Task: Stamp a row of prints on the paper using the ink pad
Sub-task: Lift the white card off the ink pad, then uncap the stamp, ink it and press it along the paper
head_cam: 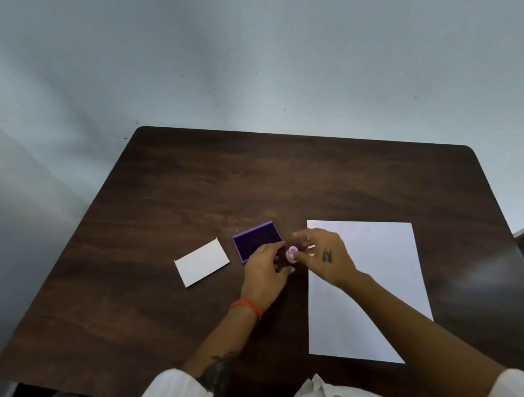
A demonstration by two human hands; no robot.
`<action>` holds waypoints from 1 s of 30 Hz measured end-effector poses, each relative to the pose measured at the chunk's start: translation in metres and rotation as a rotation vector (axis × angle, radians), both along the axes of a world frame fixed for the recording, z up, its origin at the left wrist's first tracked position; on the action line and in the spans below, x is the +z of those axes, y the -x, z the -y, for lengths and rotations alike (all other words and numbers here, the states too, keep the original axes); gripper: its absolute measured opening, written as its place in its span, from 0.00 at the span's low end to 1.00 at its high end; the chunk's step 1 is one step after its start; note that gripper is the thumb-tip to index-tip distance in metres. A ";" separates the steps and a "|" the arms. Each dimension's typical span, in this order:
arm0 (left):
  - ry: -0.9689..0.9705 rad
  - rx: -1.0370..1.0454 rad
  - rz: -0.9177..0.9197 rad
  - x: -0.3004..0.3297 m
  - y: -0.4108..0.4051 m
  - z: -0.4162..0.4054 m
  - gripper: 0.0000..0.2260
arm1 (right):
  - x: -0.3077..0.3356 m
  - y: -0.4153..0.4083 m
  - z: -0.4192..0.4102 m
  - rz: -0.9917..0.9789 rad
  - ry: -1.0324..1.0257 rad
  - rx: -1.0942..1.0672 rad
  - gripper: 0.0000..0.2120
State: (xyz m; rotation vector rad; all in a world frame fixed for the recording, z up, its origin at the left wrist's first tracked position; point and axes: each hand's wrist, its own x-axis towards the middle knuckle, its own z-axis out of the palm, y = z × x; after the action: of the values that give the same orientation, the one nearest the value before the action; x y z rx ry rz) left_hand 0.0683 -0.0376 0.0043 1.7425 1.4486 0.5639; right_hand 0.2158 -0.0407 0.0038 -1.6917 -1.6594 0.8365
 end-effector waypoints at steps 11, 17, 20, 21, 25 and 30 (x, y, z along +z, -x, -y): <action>-0.002 0.102 -0.034 -0.008 -0.016 0.000 0.13 | -0.016 0.011 0.004 0.043 0.025 -0.041 0.12; -0.029 0.103 0.041 -0.002 -0.012 -0.001 0.13 | -0.006 0.006 0.001 -0.101 -0.016 -0.092 0.08; -0.068 0.126 0.092 0.004 -0.009 0.000 0.13 | -0.002 0.005 0.000 -0.177 -0.006 -0.138 0.08; -0.083 0.132 0.103 0.005 -0.007 0.000 0.13 | -0.001 0.005 0.000 -0.210 0.011 -0.147 0.08; -0.117 0.117 0.104 0.008 0.000 0.001 0.13 | 0.005 0.004 0.004 -0.359 0.126 -0.154 0.08; -0.134 0.066 0.086 0.013 0.005 0.002 0.13 | 0.010 -0.003 0.011 -0.523 0.221 -0.060 0.09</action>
State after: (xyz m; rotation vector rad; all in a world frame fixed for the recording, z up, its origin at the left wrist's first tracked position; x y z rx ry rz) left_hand 0.0637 -0.0399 0.0169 1.7555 1.4407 0.7775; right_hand 0.2188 -0.0522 0.0138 -1.4809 -1.1888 1.3372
